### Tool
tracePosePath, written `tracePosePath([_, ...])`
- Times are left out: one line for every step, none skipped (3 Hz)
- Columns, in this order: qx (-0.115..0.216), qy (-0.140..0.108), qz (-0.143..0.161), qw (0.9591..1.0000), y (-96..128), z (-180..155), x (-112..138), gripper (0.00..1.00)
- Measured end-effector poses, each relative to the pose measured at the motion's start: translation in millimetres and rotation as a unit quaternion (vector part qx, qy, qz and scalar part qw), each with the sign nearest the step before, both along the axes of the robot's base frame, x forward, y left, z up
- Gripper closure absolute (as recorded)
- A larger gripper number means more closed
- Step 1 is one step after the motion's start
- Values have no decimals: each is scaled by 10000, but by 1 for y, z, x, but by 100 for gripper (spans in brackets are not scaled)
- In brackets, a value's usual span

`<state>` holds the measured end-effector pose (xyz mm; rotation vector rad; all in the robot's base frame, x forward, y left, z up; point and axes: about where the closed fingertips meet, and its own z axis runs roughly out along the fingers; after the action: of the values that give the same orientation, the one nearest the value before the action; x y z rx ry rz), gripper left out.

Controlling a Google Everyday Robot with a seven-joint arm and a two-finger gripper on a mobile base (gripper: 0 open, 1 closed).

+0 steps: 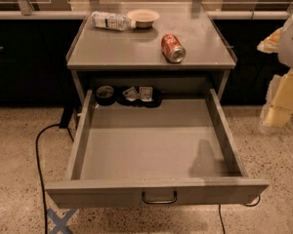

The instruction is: Close top drawer

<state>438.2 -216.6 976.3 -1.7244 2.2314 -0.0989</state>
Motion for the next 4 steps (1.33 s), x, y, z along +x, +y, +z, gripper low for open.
tracePosePath([0,0,0,10000,0,0,0,0])
tracePosePath([270,-28,-129,9995,7,-18,-7,0])
tracePosePath([750,93,-151,9970,27,-68,-23,0])
tracePosePath([1171,444,116,9921,63,-113,-49,0])
